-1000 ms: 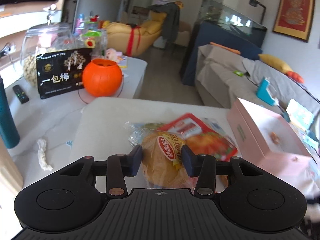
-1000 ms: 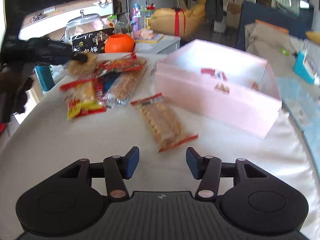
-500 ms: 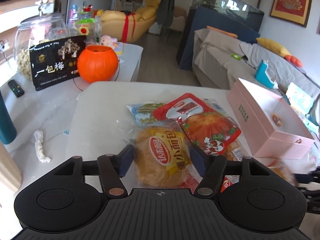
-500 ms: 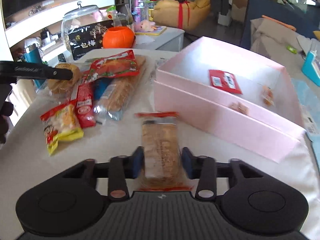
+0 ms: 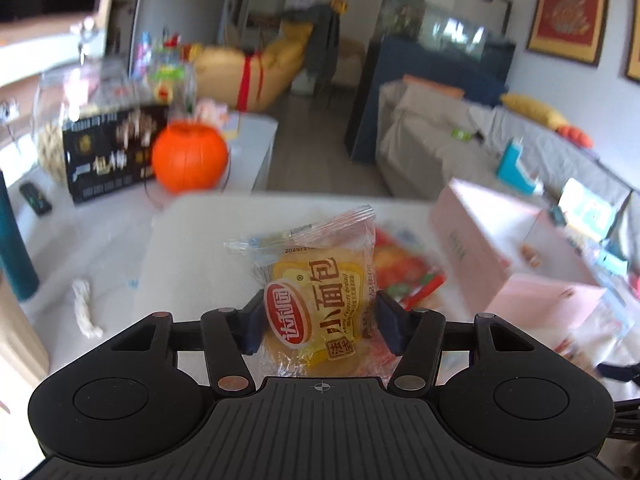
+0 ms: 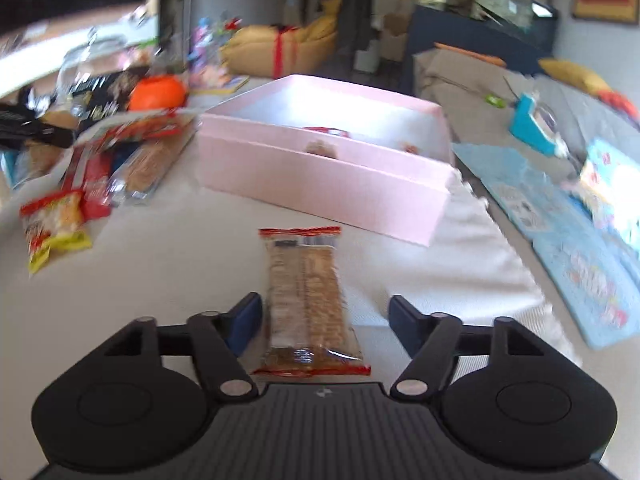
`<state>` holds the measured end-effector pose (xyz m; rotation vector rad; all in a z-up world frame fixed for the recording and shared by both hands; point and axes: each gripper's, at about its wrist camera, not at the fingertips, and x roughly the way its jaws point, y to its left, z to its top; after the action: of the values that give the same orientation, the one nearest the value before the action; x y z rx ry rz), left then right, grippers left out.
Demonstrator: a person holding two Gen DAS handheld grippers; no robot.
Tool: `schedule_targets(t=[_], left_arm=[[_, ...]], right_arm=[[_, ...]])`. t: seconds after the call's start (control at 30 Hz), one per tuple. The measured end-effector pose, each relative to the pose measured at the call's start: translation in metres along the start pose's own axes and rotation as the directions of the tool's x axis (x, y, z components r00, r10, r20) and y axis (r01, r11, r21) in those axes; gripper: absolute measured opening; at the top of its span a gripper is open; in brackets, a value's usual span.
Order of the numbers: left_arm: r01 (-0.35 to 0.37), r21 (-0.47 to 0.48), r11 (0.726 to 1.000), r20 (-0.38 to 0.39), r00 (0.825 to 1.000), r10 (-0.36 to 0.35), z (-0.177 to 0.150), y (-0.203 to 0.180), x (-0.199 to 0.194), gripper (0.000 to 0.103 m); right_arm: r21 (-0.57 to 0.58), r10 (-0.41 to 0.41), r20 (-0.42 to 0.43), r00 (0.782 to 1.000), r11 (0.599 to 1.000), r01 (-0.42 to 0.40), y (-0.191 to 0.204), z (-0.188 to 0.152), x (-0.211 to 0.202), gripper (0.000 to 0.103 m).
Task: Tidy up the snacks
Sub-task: 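Grasp the yellow bun pack with the left gripper while the right gripper grasps the wafer bar pack, then lower the bun pack into the box with the left gripper while the right gripper releases the wafer pack inside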
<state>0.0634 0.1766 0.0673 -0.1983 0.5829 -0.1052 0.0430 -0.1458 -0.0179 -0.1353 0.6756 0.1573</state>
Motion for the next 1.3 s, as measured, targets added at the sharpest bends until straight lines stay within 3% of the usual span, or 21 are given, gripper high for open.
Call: schedule_targets(t=[0.1, 0.17, 0.3, 0.47, 0.57, 0.93, 1.03, 1.07, 1.1, 1.13, 1.3], left_arm=[[0.087, -0.002, 0.996, 0.023, 0.996, -0.087, 0.002, -0.015, -0.017, 0.061], [0.159, 0.018, 0.987, -0.012, 0.987, -0.159, -0.003, -0.031, -0.017, 0.061], [0.277, 0.06, 0.959, -0.138, 0.954, -0.266, -0.031, -0.076, -0.004, 0.061], [0.342, 0.123, 0.932, -0.33, 0.899, -0.286, -0.069, -0.124, 0.019, 0.061], [0.326, 0.141, 0.935, -0.321, 0.908, -0.268, -0.079, -0.129, 0.02, 0.061], [0.327, 0.128, 0.936, -0.317, 0.908, -0.274, -0.08, -0.126, 0.017, 0.062], [0.331, 0.13, 0.935, -0.321, 0.906, -0.276, -0.081, -0.126, 0.016, 0.062], [0.332, 0.138, 0.933, -0.323, 0.906, -0.275, -0.081, -0.126, 0.015, 0.062], [0.334, 0.149, 0.931, -0.325, 0.906, -0.272, -0.082, -0.127, 0.014, 0.063], [0.334, 0.162, 0.929, -0.33, 0.905, -0.268, -0.082, -0.128, 0.013, 0.063], [0.334, 0.168, 0.927, -0.359, 0.897, -0.258, -0.078, -0.13, 0.005, 0.061]], right_arm=[[0.067, 0.032, -0.021, 0.999, 0.997, -0.03, -0.011, 0.002, 0.005, 0.081], [0.073, 0.044, -0.023, 0.999, 0.996, -0.042, -0.015, 0.002, 0.007, 0.083], [0.058, 0.036, -0.024, 0.999, 0.998, -0.035, -0.012, 0.002, 0.009, 0.083], [0.055, 0.04, -0.024, 0.999, 0.998, -0.039, -0.01, 0.001, 0.007, 0.085], [0.053, 0.051, -0.027, 0.998, 0.997, -0.05, -0.012, 0.0, 0.006, 0.086], [0.032, 0.075, -0.049, 0.996, 0.997, -0.073, -0.011, 0.005, 0.009, 0.091], [0.031, 0.067, -0.045, 0.997, 0.997, -0.066, -0.009, 0.01, 0.011, 0.079], [0.022, 0.071, -0.046, 0.996, 0.997, -0.07, -0.008, 0.012, 0.011, 0.065], [0.006, 0.084, -0.05, 0.995, 0.996, -0.084, -0.005, 0.015, 0.009, 0.041], [-0.013, 0.097, -0.058, 0.994, 0.995, -0.098, -0.002, 0.017, 0.006, 0.035], [-0.055, 0.113, -0.022, 0.993, 0.992, -0.114, 0.002, 0.018, -0.022, 0.035]])
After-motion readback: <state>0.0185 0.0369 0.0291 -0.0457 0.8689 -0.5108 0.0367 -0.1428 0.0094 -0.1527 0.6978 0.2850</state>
